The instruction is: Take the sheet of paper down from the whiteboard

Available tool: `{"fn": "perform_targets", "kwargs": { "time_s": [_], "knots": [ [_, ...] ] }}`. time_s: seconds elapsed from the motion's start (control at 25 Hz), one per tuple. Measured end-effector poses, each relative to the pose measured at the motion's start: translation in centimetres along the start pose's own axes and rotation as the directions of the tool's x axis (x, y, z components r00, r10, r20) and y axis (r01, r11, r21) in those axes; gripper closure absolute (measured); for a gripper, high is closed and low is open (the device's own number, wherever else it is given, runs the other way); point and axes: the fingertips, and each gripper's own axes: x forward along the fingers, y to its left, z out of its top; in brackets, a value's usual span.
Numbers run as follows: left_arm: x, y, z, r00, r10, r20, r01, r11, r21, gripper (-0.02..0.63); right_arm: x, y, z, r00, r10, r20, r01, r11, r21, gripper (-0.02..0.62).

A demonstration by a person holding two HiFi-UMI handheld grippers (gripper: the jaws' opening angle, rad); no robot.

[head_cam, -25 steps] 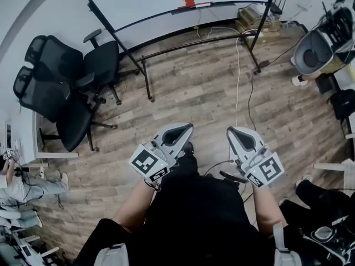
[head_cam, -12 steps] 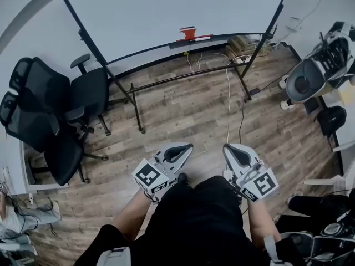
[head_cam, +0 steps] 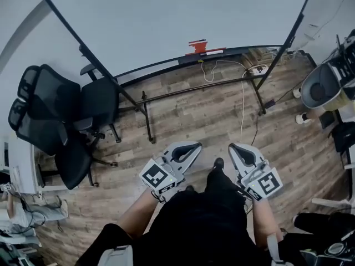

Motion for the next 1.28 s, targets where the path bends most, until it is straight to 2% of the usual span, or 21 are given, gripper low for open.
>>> {"fn": "perform_targets", "kwargs": {
  "time_s": [0.12,0.24,0.32,0.44,0.6,0.68,0.76,0.84,0.88,0.96,1.08,1.16,1.28],
  "knots": [
    [4.2,2.3,1.6,1.0,0.023,-0.021,-0.022,0.999,0.041,0.595,1.6,-4.7,1.4,0.999,0.015,0.042,-0.015,1.0,0.003,0.575],
    [9.0,4.5,3.5,0.997,0.061,-0.045,-0.057,0.994,0.095,0.595,2.5,-9.4,2.3,0.998,0.062,0.027,-0.062,0.998,-0.024,0.575],
    [12.0,5.6,5.1,0.994,0.089,-0.06,-0.079,0.984,0.159,0.595,2.7,-12.5,3.4,0.995,0.092,0.025,-0.092,0.995,-0.035,0.575],
    [15.9,7.3,8.0,0.994,0.104,-0.033,-0.09,0.957,0.277,0.595,3.2,-17.6,6.1,0.993,0.086,0.077,-0.086,0.996,-0.011,0.575],
    [19.4,10.6,12.4,0.992,0.126,0.017,-0.125,0.937,0.327,0.595,5.2,-22.3,9.9,0.985,0.072,0.155,-0.063,0.996,-0.066,0.575],
    [20.8,12.9,14.8,0.99,0.139,0.008,-0.13,0.912,0.389,0.595,6.5,-24.0,11.7,0.978,0.077,0.192,-0.058,0.993,-0.102,0.575],
    [22.1,15.4,17.6,0.989,0.15,0.003,-0.134,0.876,0.463,0.595,8.2,-26.2,14.1,0.971,0.072,0.227,-0.044,0.991,-0.126,0.575],
    [23.2,18.0,21.2,0.988,0.155,0.027,-0.146,0.844,0.515,0.595,10.1,-28.5,17.1,0.964,0.055,0.26,-0.012,0.986,-0.167,0.575],
    [23.8,19.1,23.0,0.987,0.156,0.039,-0.152,0.824,0.545,0.595,11.1,-29.6,18.8,0.961,0.045,0.274,0.012,0.98,-0.2,0.575],
    [24.9,21.3,26.7,0.985,0.167,0.051,-0.163,0.766,0.622,0.595,13.0,-31.3,22.5,0.956,0.025,0.292,0.062,0.957,-0.284,0.575],
    [26.1,23.8,31.8,0.977,0.204,0.057,-0.18,0.661,0.729,0.595,15.6,-33.4,27.8,0.956,-0.006,0.292,0.127,0.909,-0.398,0.575],
    [26.9,24.8,35.2,0.97,0.231,0.071,-0.197,0.587,0.785,0.595,16.9,-34.5,31.4,0.951,-0.018,0.309,0.149,0.902,-0.406,0.574],
    [28.2,25.9,40.3,0.953,0.265,0.148,-0.26,0.459,0.849,0.594,18.2,-35.7,36.2,0.933,0.053,0.357,0.126,0.879,-0.459,0.574]
  ]
}}
